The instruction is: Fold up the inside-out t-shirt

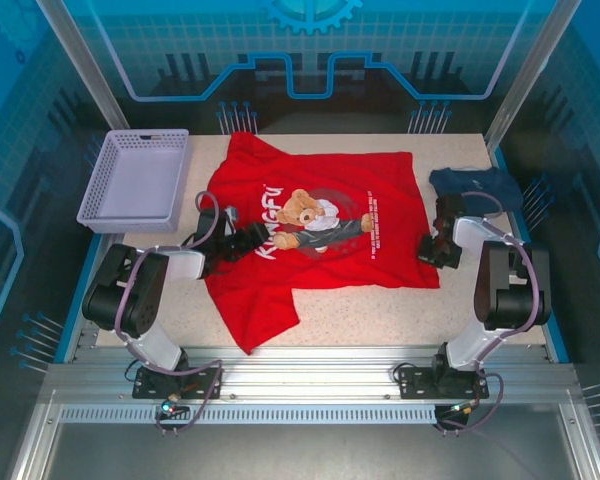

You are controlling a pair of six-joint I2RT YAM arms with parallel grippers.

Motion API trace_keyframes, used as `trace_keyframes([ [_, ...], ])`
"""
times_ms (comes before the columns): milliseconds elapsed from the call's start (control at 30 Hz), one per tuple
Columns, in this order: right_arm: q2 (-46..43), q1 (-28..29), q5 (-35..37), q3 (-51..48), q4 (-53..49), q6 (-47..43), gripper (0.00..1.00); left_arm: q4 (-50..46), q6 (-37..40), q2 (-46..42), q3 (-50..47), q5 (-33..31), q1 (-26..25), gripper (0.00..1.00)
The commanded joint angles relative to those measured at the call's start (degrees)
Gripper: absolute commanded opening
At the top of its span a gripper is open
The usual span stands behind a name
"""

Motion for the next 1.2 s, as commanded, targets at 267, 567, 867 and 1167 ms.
trace_keyframes([
  [267,-3.3,-4.1,3.0,1.4,-1.7,0.8,0.00,-4.4,1.8,3.4,-1.9,-2.3,-0.2,0.78],
  [567,-3.6,-4.3,1.8,1.5,-2.5,1.3,0.16,-4.8,1.5,3.1,-0.6,-0.1,-0.2,0.78],
  [867,-13.6,-4.2,-5.6,-4.8,-4.5,4.9,0.40,-4.4,0.2,1.0,-0.2,1.8,-0.2,0.79],
  [1167,-17.1,-9.1,-9.5,-13.7,-4.4,7.1,0.46,-4.1,-0.2,0.6,-0.3,2.5,-0.2,0.79],
])
